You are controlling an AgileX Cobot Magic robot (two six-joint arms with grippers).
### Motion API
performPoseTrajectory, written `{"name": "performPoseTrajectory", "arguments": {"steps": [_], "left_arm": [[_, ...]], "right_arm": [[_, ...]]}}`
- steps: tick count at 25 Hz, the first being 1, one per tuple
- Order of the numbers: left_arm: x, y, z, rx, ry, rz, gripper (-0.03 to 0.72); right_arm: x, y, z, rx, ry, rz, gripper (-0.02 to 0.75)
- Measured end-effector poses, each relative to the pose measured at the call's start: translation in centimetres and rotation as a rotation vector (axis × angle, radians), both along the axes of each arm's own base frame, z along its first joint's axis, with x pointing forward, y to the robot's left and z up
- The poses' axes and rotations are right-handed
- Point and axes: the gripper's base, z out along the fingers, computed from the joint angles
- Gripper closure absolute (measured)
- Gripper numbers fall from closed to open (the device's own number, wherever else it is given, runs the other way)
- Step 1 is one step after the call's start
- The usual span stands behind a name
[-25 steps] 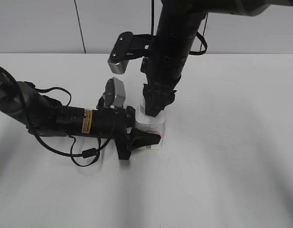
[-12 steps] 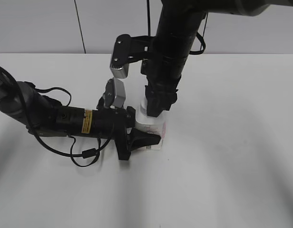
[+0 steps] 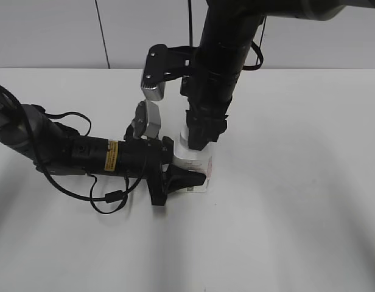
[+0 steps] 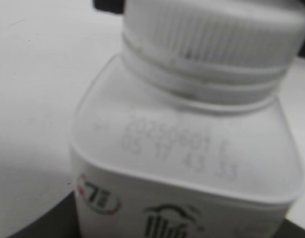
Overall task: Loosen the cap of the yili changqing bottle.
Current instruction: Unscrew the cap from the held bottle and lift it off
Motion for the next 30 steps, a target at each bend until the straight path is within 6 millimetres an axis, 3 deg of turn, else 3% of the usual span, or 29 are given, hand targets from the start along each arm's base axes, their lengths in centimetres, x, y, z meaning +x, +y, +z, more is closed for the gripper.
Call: {"name": "performPoseTrajectory", "arguments": {"steps": [9,19,24,30], "left_arm": [[0.0,0.0,0.0,-0.003,0.008,0.002,0.312],[0.0,0.0,0.0,-0.004,0.009,0.004,0.313],[0.0,0.0,0.0,-0.005,0.009,0.003,0.314],[0.0,0.0,0.0,-0.005,0.009,0.003,0.314]], "right_arm": [[-0.1,0.0,0.0,0.006,0.021,-0.034,0.194],[-0.6,-0.2,1.7,0.026,0.016,-0.083,0.175],[-0.3,-0.3,2.2,0.028,0.040,-0.300,0.174],[0.0,-0.4,3.2,0.040,0.109,-0.691,0.174]]}}
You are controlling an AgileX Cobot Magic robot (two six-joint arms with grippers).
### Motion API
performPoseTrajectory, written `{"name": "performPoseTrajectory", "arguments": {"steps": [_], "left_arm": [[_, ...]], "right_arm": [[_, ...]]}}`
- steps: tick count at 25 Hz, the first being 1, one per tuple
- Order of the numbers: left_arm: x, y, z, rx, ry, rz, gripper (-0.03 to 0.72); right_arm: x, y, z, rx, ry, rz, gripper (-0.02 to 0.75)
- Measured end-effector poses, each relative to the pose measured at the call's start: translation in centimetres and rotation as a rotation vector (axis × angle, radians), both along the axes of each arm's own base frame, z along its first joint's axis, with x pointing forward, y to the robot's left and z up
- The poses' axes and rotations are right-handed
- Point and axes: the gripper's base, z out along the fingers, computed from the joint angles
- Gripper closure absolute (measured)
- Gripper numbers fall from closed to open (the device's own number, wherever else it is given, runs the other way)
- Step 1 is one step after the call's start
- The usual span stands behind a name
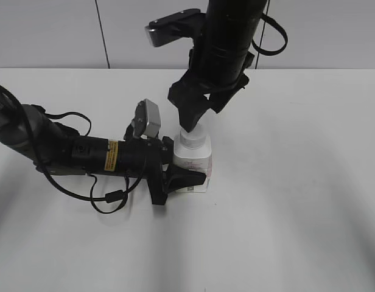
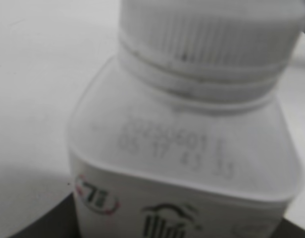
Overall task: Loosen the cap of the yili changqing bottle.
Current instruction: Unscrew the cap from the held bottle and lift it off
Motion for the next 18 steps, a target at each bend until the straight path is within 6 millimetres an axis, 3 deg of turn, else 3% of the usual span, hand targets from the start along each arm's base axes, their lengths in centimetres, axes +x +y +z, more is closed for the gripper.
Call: {"name": "performPoseTrajectory", "arguments": {"steps": [5,9,18], "left_arm": [[0.00,0.00,0.00,0.000,0.000,0.000,0.314],[0.02,0.00,0.01,-0.001,0.000,0.002,0.314],[0.10,-0.01,0.04,-0.004,0.005,0.013,0.315]], "right_arm": [[-0.16,-0.11,-0.01,0.017,0.098,-0.358,0.174],[-0.17,-0.11,-0.01,0.031,0.139,-0.539,0.174],[0.25,0.21,0.06,0.092,0.140,-0.688,0.174]]}}
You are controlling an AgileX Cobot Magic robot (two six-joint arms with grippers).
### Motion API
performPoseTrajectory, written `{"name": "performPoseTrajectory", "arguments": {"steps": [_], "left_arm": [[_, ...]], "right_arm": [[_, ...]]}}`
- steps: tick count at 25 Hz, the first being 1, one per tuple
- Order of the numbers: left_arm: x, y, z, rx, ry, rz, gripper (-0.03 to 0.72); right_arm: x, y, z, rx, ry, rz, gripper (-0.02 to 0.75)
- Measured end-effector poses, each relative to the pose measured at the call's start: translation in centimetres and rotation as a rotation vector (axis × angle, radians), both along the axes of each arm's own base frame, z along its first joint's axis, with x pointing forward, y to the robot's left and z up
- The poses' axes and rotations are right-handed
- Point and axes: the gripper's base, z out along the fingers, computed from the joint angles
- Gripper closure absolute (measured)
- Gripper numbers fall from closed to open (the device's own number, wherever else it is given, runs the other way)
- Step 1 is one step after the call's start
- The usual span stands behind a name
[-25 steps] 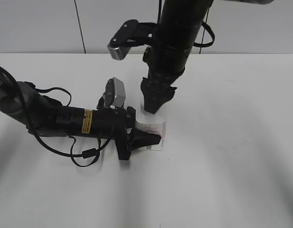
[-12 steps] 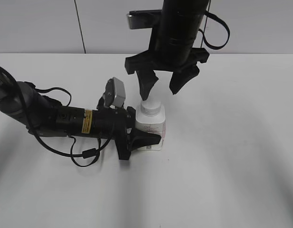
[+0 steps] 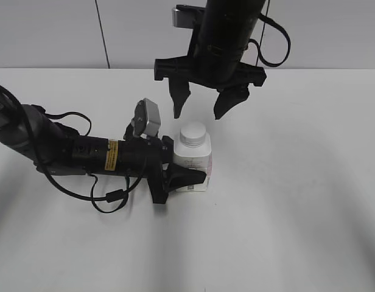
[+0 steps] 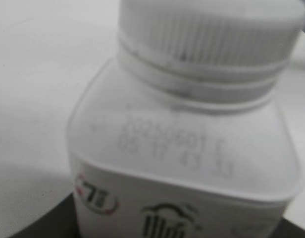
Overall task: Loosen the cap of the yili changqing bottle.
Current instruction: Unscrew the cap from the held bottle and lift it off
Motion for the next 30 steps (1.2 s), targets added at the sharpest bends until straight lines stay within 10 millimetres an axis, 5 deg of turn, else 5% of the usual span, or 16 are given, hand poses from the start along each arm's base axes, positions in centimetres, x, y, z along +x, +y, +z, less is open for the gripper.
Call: {"name": "performPoseTrajectory", "arguments": {"steps": [30], "left_arm": [[0.1,0.0,0.0,-0.003,0.001,0.008,0.318]], "right_arm": [[0.2,0.5,-1.6,0.003,0.058,-0.026,0.174]]}}
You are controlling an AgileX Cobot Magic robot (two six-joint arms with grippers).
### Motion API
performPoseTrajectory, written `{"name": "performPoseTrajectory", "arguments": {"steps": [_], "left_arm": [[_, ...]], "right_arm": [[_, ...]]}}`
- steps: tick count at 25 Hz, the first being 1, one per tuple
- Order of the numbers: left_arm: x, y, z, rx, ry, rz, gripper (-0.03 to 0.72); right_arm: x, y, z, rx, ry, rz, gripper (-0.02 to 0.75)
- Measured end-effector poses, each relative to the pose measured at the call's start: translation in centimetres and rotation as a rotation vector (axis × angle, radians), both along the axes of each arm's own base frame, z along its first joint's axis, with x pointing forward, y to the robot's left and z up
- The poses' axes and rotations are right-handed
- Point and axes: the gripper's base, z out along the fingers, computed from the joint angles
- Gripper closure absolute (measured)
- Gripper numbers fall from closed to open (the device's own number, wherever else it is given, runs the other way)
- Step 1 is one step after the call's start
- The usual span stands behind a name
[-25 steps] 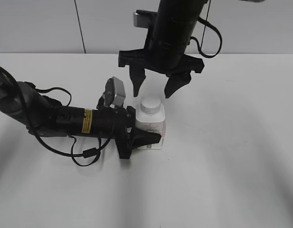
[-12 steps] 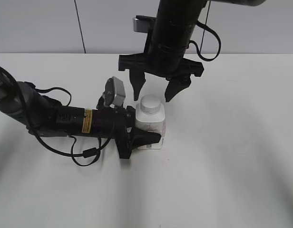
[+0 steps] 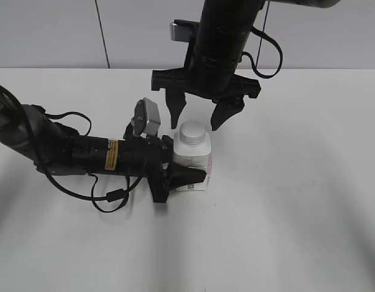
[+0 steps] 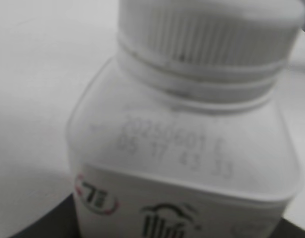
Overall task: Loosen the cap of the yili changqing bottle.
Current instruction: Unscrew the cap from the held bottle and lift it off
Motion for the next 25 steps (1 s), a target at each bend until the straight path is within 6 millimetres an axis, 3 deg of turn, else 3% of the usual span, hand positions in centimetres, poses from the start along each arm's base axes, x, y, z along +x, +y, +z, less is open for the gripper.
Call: {"name": "performPoseTrajectory", "arguments": {"steps": [8,15,25], "left_arm": [[0.0,0.0,0.0,0.000,0.001,0.003,0.318],[0.0,0.0,0.0,0.000,0.001,0.003,0.319],[0.0,0.0,0.0,0.000,0.001,0.002,0.320]], "right_arm": [[0.2,0.2,-1.6,-0.028,0.042,0.001,0.174],[0.2,0.1,-1.6,-0.032,0.049,0.002,0.178],[0.1,0.2,-1.6,-0.026,0.050,0.000,0.325]]}}
